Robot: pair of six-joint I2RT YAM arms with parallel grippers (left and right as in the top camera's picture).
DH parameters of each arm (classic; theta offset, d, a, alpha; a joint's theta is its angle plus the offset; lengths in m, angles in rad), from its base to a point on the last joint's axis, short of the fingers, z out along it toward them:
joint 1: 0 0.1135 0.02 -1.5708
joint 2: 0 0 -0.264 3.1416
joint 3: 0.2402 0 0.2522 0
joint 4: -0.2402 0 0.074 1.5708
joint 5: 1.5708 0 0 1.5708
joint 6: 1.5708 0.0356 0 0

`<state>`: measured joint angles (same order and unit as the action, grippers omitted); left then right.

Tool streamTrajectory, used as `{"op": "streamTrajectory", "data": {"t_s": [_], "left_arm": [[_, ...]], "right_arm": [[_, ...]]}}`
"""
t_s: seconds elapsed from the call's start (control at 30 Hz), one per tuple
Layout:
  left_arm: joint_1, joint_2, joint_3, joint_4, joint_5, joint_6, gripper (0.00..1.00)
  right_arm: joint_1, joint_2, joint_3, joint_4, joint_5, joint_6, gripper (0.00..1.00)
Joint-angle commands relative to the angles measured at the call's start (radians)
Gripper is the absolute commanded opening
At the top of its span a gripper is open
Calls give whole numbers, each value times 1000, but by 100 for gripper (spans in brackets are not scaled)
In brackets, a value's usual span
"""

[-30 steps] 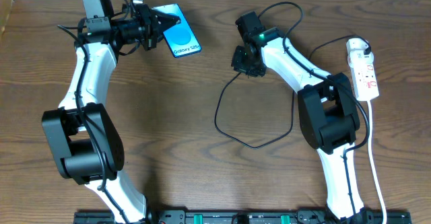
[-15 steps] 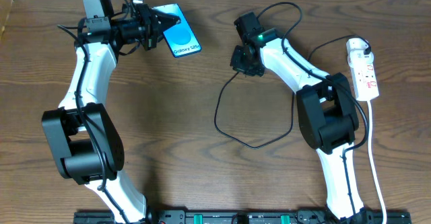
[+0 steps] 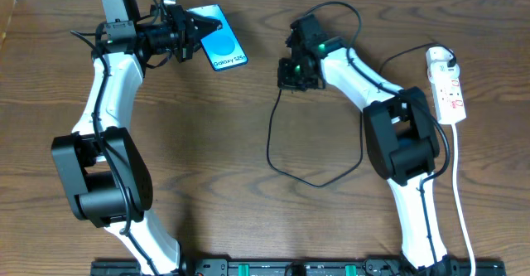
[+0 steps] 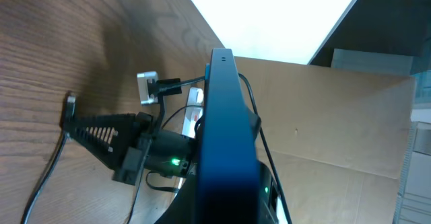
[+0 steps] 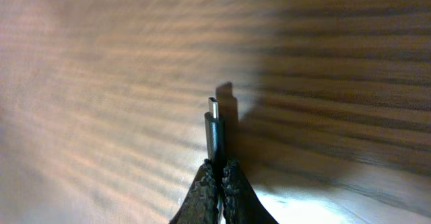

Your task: Plug charger to phone and switch on socket

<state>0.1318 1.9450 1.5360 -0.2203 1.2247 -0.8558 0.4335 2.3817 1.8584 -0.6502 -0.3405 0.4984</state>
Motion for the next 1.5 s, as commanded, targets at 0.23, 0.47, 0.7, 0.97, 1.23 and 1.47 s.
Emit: {"op": "streamTrajectory", "data": {"t_s": [0.23,0.47,0.7,0.97,1.23,1.47], "left_arm": [[3,-26,18,4,32,17,7],[3,-26,18,5,32,16,7],[3,-26,18,16,33,5,7],[3,-26,18,156,69,-89,7],[32,-26,18,169,68,-91,7],[118,-26,18,169,69,-92,7]], "right_arm": [[-169,-55,0,-41,-769,-512,1],[-208,-126,0,-218,-863,-696,1],[-196,-183,0,-443,-927,-970,1],[-150,-184,0,-515,-951,-1083,1],[-106,-184,0,-262,-433,-416,10],[35,-183,0,-238,34,-93,64]]}}
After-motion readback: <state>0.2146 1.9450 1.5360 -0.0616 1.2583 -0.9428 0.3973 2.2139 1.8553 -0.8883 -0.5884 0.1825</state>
